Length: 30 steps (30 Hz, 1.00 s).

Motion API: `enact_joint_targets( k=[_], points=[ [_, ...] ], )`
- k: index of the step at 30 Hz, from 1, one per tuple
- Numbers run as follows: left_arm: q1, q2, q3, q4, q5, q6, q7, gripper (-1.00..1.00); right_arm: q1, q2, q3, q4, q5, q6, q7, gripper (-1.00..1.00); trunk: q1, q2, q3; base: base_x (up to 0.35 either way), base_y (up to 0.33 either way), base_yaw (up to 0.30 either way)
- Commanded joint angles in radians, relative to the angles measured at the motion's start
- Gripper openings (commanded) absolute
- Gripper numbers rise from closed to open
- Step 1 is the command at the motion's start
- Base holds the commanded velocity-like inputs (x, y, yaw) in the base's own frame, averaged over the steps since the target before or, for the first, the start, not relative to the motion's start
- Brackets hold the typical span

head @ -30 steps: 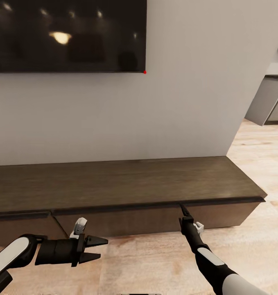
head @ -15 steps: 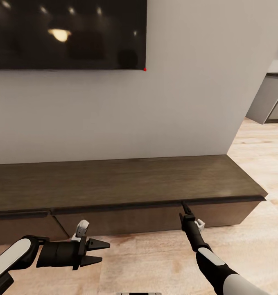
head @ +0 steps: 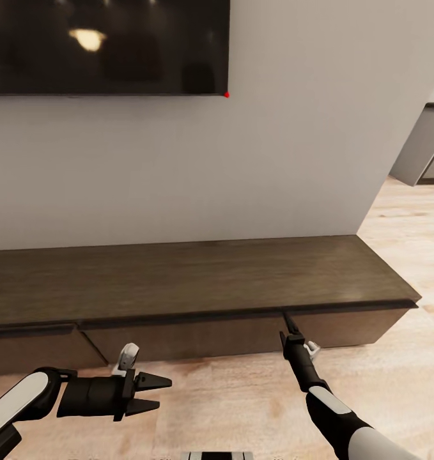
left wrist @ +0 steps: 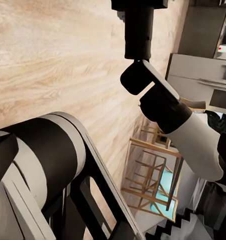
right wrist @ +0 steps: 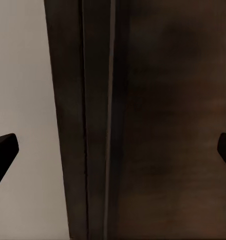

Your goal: Place each of the two pumpkins and all three candles from the living room inside a cabinet in the living room (use any cabinet), then make sure every cabinet is closed, and position the cauldron so it is next to a table in the living room.

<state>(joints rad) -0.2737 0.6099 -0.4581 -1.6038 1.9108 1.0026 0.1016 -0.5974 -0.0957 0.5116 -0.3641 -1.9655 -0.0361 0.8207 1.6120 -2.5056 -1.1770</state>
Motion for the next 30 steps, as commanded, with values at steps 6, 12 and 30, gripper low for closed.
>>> enact_joint_targets(
  k=[6,12,30],
  points=[
    [-0.001,0.001,0.001,-0.001,0.011,0.001,0.01,1.0,-0.001,-0.001,0.008,-0.001,-0.009,-0.004,0.003,1.0,0.0,-0.001,-0.005,0.0,0.0,0.0],
    [-0.001,0.001,0.0,-0.001,0.011,0.001,0.01,1.0,-0.001,-0.001,0.008,-0.001,-0.009,-0.004,0.003,1.0,0.0,-0.001,-0.005,0.093,0.0,0.0],
    [-0.001,0.001,-0.003,-0.001,0.011,0.001,0.01,1.0,-0.001,0.0,0.008,-0.001,-0.009,-0.005,0.003,1.0,0.0,-0.001,-0.005,0.045,0.0,0.0]
  ],
)
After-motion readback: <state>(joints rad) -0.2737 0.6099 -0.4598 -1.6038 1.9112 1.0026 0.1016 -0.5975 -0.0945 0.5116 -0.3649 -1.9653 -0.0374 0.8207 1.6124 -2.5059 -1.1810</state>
